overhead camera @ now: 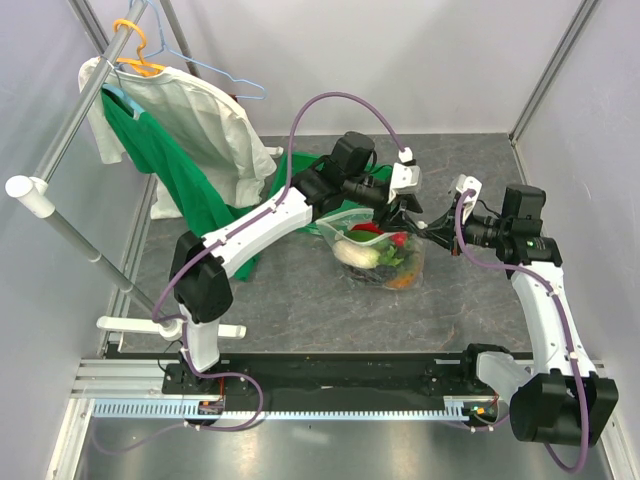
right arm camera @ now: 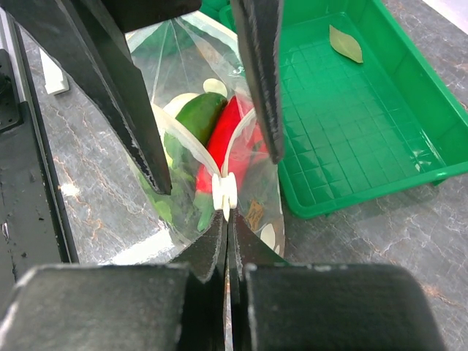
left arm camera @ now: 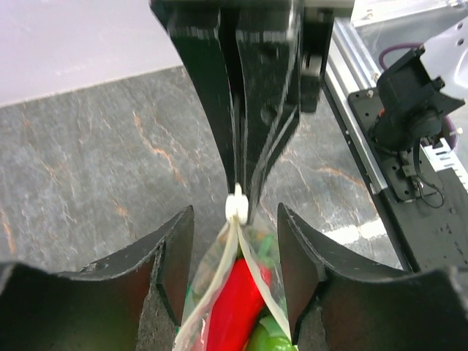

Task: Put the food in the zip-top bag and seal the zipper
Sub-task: Zip the zipper food storage bag at the center of the board, then place the zipper food storage bag at the center of the board.

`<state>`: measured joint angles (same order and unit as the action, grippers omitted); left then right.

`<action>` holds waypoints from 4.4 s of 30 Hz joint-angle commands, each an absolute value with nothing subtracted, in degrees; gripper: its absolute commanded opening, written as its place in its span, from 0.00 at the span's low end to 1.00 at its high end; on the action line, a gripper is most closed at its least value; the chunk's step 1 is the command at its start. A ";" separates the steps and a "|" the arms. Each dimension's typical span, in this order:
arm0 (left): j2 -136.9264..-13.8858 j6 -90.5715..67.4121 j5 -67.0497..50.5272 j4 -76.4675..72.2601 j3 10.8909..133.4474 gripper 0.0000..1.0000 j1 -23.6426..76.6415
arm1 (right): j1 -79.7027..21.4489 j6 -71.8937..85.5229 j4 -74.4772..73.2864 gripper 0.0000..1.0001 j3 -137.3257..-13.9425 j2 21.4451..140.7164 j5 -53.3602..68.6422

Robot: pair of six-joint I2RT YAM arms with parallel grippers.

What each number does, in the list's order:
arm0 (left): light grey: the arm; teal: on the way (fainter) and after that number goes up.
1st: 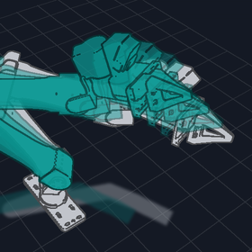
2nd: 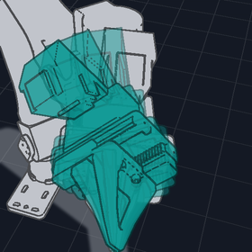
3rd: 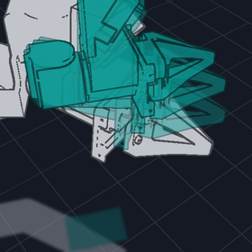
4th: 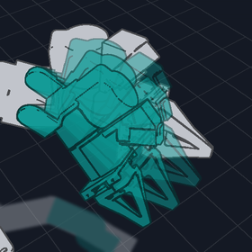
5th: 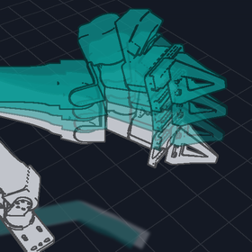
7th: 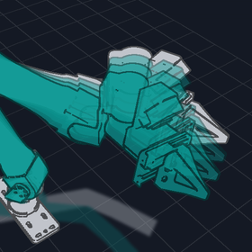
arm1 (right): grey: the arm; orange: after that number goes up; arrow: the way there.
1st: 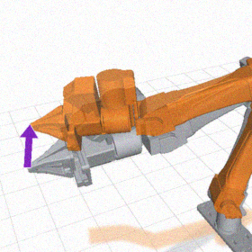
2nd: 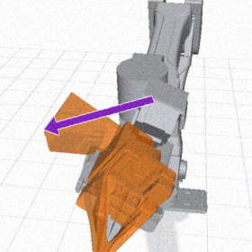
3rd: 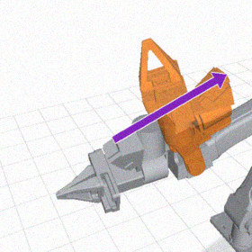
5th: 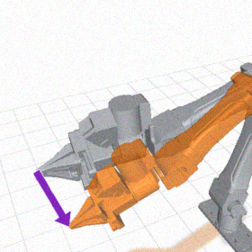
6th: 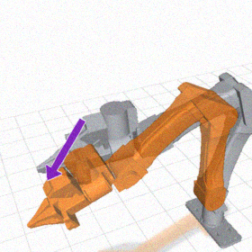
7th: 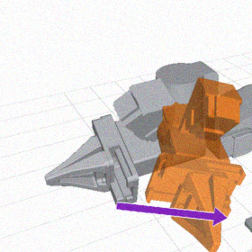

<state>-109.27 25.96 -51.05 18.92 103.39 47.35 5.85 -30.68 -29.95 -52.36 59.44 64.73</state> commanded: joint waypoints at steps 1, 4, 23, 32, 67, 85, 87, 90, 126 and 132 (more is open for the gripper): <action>-110.74 23.64 -50.80 16.70 107.14 0.56 48.25 | 5.71 -31.99 -27.77 0.00 -51.94 57.57 67.68; -111.62 23.56 -51.15 17.13 108.10 0.53 48.51 | 5.71 -31.82 -27.86 0.00 -52.03 57.39 67.41; -111.88 26.19 -48.95 21.44 107.05 0.11 46.94 | 6.50 -31.47 -27.60 0.00 -50.89 55.72 63.98; -110.04 28.21 -49.13 24.34 104.94 0.06 45.18 | 7.91 -31.38 -27.68 0.00 -50.80 55.46 64.25; -97.13 46.84 -43.33 43.59 96.68 0.03 28.75 | 14.41 -34.10 -29.27 0.00 -51.15 54.40 63.90; -91.14 50.27 -45.86 48.25 90.44 0.12 25.05 | 14.94 -37.60 -33.56 0.00 -52.82 54.06 65.73; -90.88 49.40 -48.24 48.34 91.75 0.23 25.75 | 14.68 -39.01 -35.50 0.00 -53.26 53.88 66.88; -91.66 47.82 -49.31 48.25 95.53 0.41 29.52 | 14.50 -44.46 -41.21 0.00 -54.58 54.14 67.15; -108.01 35.61 -47.90 39.74 107.83 0.02 42.45 | 14.41 -0.06 -20.73 0.66 -60.10 56.94 66.99; -112.14 25.77 -48.34 33.76 114.15 0.02 42.54 | 14.50 25.27 -5.21 0.95 -64.94 59.15 58.73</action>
